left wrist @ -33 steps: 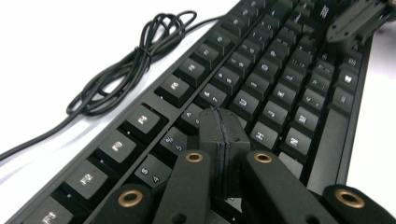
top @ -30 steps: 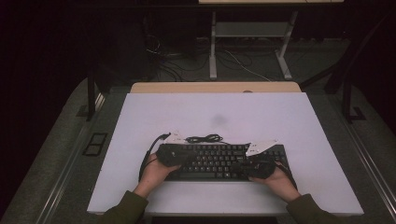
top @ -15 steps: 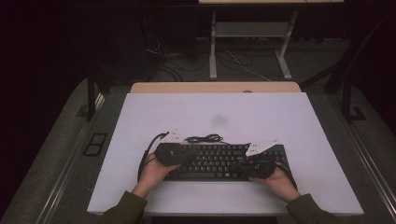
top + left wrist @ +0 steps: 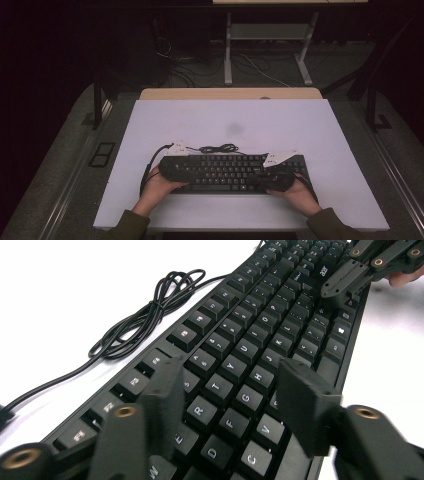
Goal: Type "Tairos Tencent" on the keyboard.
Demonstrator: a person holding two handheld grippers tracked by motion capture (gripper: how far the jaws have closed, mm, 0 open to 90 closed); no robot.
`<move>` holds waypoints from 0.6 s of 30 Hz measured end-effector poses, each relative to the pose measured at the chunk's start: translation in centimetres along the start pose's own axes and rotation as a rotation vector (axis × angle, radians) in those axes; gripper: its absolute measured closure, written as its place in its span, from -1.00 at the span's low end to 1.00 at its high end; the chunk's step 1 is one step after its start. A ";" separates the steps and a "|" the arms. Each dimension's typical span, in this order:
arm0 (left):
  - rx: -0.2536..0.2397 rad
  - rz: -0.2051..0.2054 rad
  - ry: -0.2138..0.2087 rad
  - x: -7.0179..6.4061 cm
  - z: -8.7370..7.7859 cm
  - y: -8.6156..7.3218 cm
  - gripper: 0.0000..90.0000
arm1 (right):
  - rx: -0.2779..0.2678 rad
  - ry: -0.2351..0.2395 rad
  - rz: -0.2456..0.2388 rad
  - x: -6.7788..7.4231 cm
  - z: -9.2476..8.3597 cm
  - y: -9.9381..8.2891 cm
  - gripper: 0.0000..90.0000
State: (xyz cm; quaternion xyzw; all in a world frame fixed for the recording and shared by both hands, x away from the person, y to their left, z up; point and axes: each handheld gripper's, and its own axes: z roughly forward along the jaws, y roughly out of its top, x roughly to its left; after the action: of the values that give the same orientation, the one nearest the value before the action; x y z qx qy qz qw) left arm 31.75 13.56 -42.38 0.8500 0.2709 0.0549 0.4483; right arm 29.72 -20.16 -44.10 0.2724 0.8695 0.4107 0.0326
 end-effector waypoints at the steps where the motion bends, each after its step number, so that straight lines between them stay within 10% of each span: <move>1: 0.001 0.008 0.001 0.0 -0.1 -0.1 -0.13 | -0.001 0.000 -0.001 0.0 0.0 0.0 0.99; 6: -0.008 -0.003 0.017 0.0 -0.7 -0.8 -0.46 | 0.001 0.000 -0.002 0.0 0.0 0.0 0.99; 18: -0.013 0.006 0.013 -0.4 -1.2 -1.5 -0.55 | -0.051 0.009 0.003 0.0 -0.8 0.6 0.98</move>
State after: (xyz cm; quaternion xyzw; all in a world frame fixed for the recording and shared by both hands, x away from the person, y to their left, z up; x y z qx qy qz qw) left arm 30.36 14.91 -42.81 0.8475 0.2711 0.0635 0.4519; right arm 29.76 -20.36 -43.14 0.2709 0.8586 0.4339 0.0349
